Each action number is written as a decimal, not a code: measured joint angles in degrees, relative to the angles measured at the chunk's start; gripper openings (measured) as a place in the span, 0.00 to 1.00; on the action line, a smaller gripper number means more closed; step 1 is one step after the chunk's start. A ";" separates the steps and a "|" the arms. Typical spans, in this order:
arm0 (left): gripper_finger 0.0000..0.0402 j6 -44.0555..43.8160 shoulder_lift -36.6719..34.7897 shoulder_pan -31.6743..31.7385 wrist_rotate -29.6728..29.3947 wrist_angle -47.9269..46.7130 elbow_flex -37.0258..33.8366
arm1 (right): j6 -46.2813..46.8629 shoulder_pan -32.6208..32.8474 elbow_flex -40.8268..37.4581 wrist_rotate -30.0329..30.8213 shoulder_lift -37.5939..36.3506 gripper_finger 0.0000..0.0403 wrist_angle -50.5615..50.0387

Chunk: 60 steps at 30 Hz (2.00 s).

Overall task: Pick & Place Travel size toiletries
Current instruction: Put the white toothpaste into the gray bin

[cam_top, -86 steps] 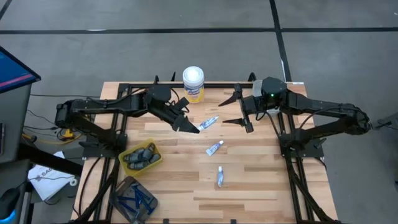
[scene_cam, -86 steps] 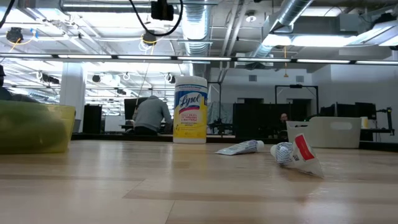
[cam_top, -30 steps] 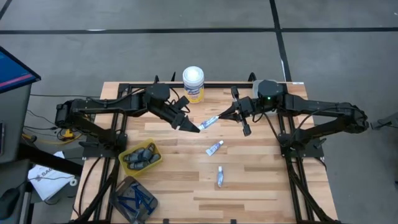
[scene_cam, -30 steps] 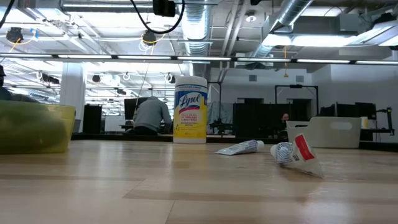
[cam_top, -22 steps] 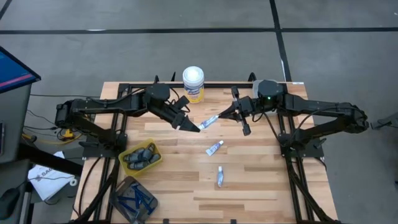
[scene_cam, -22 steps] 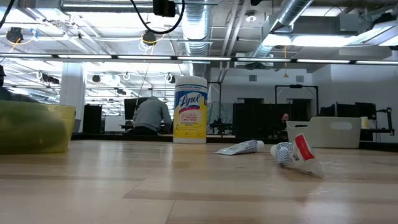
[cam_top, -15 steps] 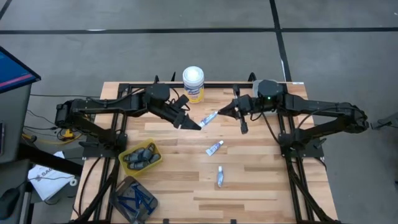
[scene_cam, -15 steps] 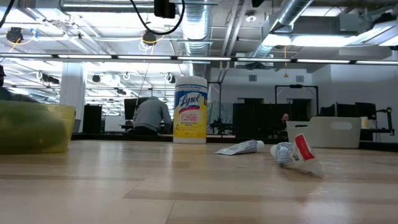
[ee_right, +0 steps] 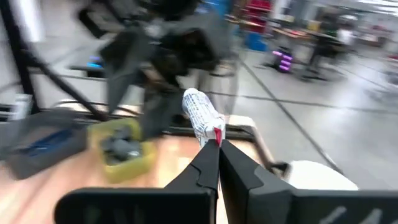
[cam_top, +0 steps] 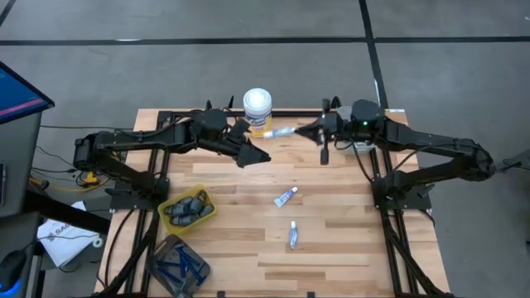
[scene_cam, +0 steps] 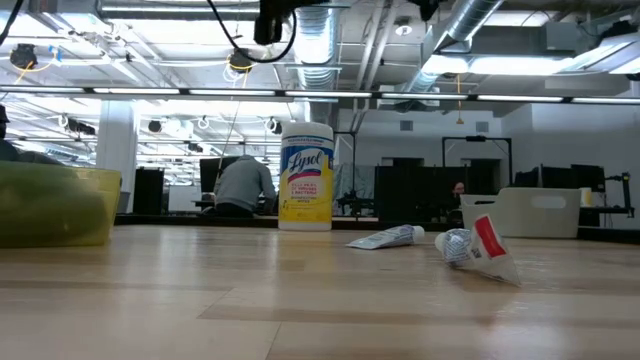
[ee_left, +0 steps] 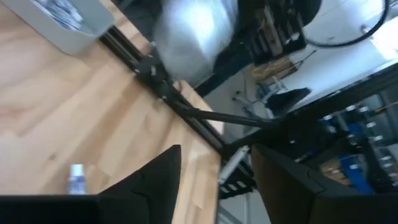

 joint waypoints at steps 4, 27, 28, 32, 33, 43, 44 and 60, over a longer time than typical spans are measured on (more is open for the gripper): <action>0.50 2.62 0.00 1.05 -0.48 -1.30 0.00 | 0.77 -2.33 0.00 9.02 -2.82 0.00 -4.22; 0.48 10.41 0.00 1.43 -6.79 -1.35 0.00 | 14.59 -26.76 -6.93 41.47 4.91 0.00 -46.54; 0.49 10.40 0.00 1.39 -6.79 -1.34 0.00 | 14.38 -27.71 -7.12 41.47 5.75 0.00 -46.50; 0.50 10.27 0.00 1.38 -6.77 -1.34 0.00 | 13.86 -31.21 -7.30 41.42 8.73 0.00 -46.38; 0.50 10.24 0.00 1.38 -6.77 -1.33 0.00 | 13.17 -31.95 -7.30 41.15 9.33 0.00 -46.32; 0.50 10.16 0.00 1.38 -6.69 -1.33 0.00 | 9.84 -36.38 -7.30 33.19 11.70 0.20 -46.30; 0.50 10.16 0.00 1.38 -6.69 -1.30 0.00 | 9.83 -36.57 -7.22 32.54 11.70 0.25 -46.36; 0.49 10.14 0.00 1.38 -6.60 -1.33 0.00 | 3.58 -15.90 -4.70 3.79 3.60 0.57 -40.39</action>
